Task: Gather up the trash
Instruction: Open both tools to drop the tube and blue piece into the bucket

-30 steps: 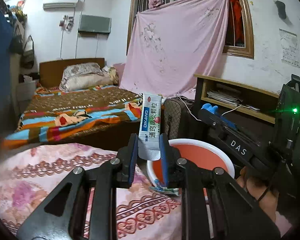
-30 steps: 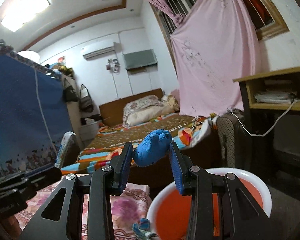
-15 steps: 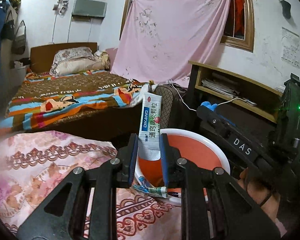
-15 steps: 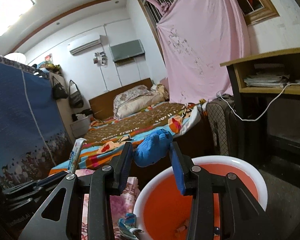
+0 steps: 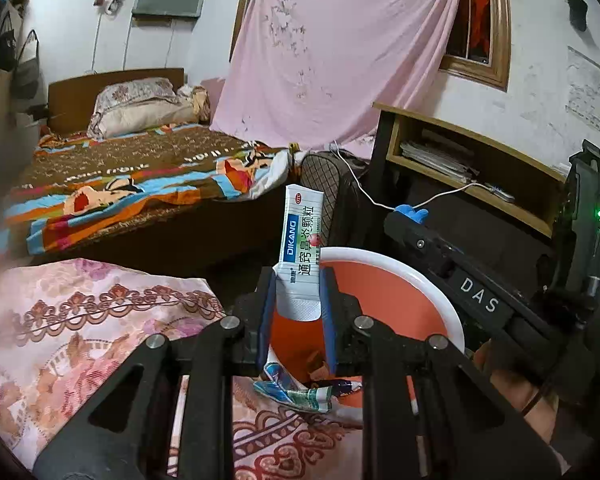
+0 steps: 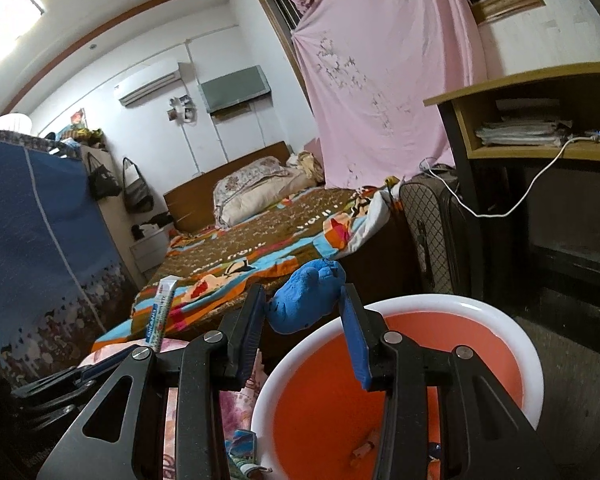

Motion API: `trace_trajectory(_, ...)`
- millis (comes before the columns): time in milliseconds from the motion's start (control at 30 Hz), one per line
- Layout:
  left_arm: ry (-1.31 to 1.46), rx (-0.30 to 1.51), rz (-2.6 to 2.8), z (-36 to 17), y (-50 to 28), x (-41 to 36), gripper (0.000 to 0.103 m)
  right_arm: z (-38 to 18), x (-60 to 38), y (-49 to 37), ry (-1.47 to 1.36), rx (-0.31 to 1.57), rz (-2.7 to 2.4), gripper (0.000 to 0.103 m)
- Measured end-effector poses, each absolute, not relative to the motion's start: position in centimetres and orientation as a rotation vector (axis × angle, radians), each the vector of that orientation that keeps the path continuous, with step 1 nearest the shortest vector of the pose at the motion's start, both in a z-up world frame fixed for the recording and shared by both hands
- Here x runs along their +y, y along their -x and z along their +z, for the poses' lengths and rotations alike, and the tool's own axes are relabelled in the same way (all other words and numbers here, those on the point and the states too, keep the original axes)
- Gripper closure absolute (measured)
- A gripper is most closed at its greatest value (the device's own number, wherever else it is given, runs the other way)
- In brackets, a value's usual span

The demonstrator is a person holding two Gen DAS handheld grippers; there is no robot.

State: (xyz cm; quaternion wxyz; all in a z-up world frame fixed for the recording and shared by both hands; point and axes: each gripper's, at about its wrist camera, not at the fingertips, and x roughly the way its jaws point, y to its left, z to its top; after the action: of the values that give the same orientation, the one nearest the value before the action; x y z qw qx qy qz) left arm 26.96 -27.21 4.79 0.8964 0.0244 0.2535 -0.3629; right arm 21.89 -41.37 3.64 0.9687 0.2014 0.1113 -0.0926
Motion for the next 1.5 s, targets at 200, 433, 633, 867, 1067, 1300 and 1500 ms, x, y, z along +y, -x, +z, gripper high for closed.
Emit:
trace_trajectory(200, -0.052, 0.575, -0.777, 4.2, -28.3, -28.5, 0.097, 3.2, -42.1, -22.7, -0.441, 0.259, -0.211, 0.066)
trace_trajectory(433, -0.032, 0.652, -0.806, 3.1, -29.9, -29.5, 0.096, 2.2, -43.2, -23.5, -0.482, 0.303, -0.240, 0.065)
trace_trajectory(633, -0.001, 0.702, -0.801, 2.6, -30.8, -29.2, 0.090, 1.8, -43.5, -23.7, -0.504, 0.322, -0.255, 0.055)
trace_trajectory(867, 0.064, 0.697, -0.714, 2.7, -31.4, -26.8, 0.081, 1.6, -43.3, -23.9, -0.515, 0.330, -0.249, 0.052)
trace_trajectory(1067, 0.108, 0.655, -0.564, 3.0, -31.7, -23.9, 0.069, 2.0, -42.1, -25.1, -0.526, 0.316, -0.184, 0.036)
trace_trajectory(1300, 0.157, 0.600, -0.412, 3.4, -32.0, -20.4, 0.046, 2.0, -40.9, -27.2, -0.598, 0.315, -0.060, 0.027)
trace_trajectory(1500, 0.164, 0.581, -0.384, 3.4, -32.0, -18.6, 0.042, 0.7, -39.5, -30.4, -0.650, 0.441, 0.091, 0.025)
